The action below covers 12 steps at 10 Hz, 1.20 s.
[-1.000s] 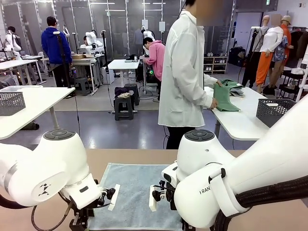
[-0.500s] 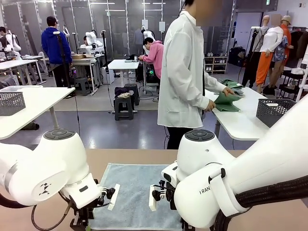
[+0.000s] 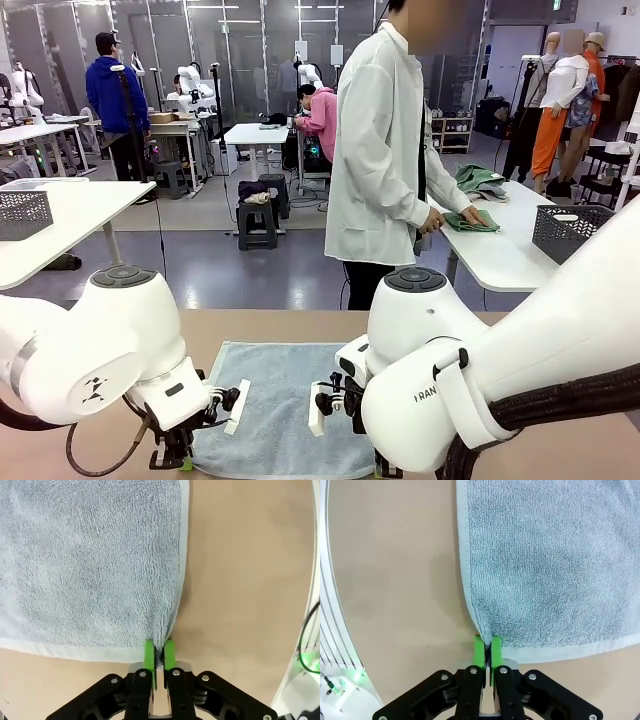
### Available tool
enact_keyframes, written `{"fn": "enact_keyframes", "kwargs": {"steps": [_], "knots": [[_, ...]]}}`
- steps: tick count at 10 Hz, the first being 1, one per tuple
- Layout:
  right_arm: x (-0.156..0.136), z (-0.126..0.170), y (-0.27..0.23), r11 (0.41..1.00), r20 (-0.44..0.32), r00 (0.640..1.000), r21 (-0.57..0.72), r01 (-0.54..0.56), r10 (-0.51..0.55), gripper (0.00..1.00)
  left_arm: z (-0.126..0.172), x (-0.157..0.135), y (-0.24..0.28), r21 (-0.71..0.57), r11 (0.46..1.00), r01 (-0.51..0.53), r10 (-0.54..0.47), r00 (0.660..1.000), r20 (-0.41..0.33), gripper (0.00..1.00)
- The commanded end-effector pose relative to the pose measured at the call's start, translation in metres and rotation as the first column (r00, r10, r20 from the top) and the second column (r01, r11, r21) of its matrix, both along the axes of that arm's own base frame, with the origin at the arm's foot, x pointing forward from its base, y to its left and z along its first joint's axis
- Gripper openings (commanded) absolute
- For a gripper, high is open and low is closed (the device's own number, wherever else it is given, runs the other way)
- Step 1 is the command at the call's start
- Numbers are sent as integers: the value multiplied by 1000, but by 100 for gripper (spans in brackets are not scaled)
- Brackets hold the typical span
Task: Fold the towels and place them in the basket.
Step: When a person lays out a Towel with hook on the table, fold it in half twice.
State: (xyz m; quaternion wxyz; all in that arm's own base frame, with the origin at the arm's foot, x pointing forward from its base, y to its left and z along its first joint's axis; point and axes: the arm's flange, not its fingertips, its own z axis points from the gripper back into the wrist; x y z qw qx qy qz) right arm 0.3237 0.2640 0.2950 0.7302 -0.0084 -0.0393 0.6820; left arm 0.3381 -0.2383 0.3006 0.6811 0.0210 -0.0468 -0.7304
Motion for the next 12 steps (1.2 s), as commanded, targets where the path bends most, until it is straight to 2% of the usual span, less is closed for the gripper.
{"fn": "enact_keyframes", "kwargs": {"steps": [1, 3, 4, 5, 6, 7, 8, 12], "knots": [[-17, -5, -10, 1000, -8, 1000, -7, 10, -10, 0, -9, -10, 5, 6, 1000, 18, -18, 999, -43, 0], [-18, -1, -7, 1000, -16, 1000, -18, -2, 2, 0, -7, -10, 4, 9, 1000, 23, -23, 999, -45, 0], [-17, 0, -6, 999, 15, 1000, -43, 19, -18, 0, -6, -10, 3, 5, 1000, 12, -12, 1000, 1, 0], [-18, -1, -8, 997, -42, 999, -81, 1, -4, 0, 0, 0, 0, 0, 1000, 3, -3, 1000, -1, 0], [-2, 0, 1, 1000, 0, 1000, -7, -4, 4, 0, 0, 0, 0, 0, 1000, 3, -3, 1000, -1, 0], [-4, 0, 0, 1000, -11, 1000, -24, -8, 8, 6, 0, 0, 0, 0, 1000, 3, -3, 1000, 1, 9], [-3, 9, 1, 1000, 5, 1000, -10, -16, 16, 6, 14, -4, -5, 12, 1000, 22, -22, 999, 28, 9], [28, 65, 11, 997, 48, 996, 27, -70, 69, 6, 64, 20, -31, -44, 996, 76, -72, 993, 89, 9]]}}
